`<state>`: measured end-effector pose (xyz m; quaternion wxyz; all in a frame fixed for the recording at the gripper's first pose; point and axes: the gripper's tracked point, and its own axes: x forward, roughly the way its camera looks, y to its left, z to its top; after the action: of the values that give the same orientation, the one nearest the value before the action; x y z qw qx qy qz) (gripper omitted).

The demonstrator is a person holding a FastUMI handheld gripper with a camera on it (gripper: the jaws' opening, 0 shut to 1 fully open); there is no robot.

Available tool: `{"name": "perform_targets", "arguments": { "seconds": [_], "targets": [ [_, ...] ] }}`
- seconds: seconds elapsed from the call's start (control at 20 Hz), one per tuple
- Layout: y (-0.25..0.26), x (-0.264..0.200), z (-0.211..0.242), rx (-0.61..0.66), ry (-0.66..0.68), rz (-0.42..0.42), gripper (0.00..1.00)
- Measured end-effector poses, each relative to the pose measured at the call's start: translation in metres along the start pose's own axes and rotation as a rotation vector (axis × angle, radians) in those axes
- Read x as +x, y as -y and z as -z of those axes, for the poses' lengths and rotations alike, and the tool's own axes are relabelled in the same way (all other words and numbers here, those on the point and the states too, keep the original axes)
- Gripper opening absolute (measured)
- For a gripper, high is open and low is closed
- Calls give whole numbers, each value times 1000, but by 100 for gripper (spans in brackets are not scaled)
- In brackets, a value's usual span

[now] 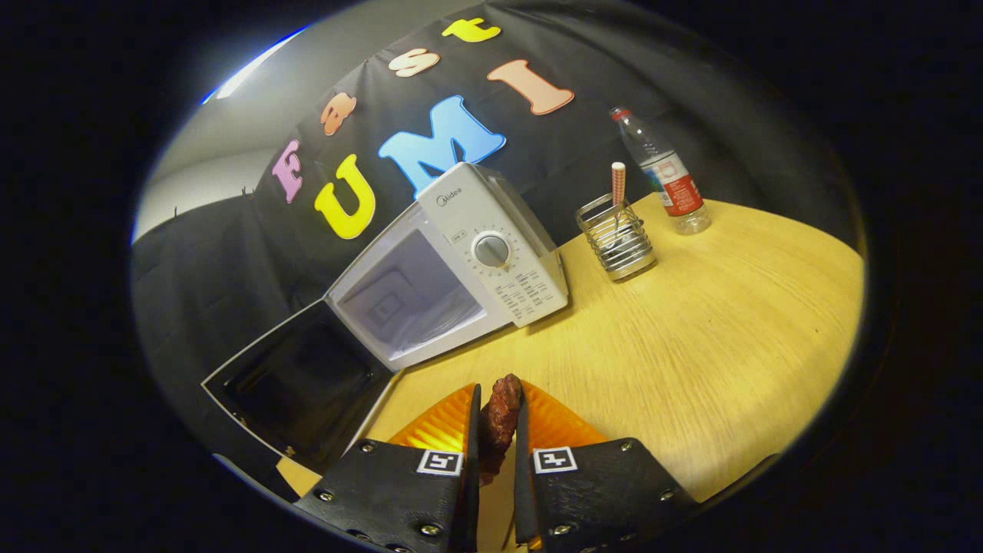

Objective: Open the microwave, put the food inside, and close the microwave door.

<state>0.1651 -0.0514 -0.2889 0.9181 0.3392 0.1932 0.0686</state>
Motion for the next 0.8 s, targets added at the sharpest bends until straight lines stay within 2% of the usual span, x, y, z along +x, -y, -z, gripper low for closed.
{"name": "perform_targets", "arguments": {
  "seconds": [0.05,0.1,0.25,0.35,0.55,0.8],
  "targets": [
    [-6,3,-2,62,-11,-39,19],
    [-11,-2,1,108,-16,-48,10],
    [-12,-8,-4,164,-11,-39,10],
    [-29,-16,-13,231,-6,-77,10],
    [-59,-27,-36,213,65,-91,10],
    [-118,-1,-51,182,118,-133,10]
  ]
}}
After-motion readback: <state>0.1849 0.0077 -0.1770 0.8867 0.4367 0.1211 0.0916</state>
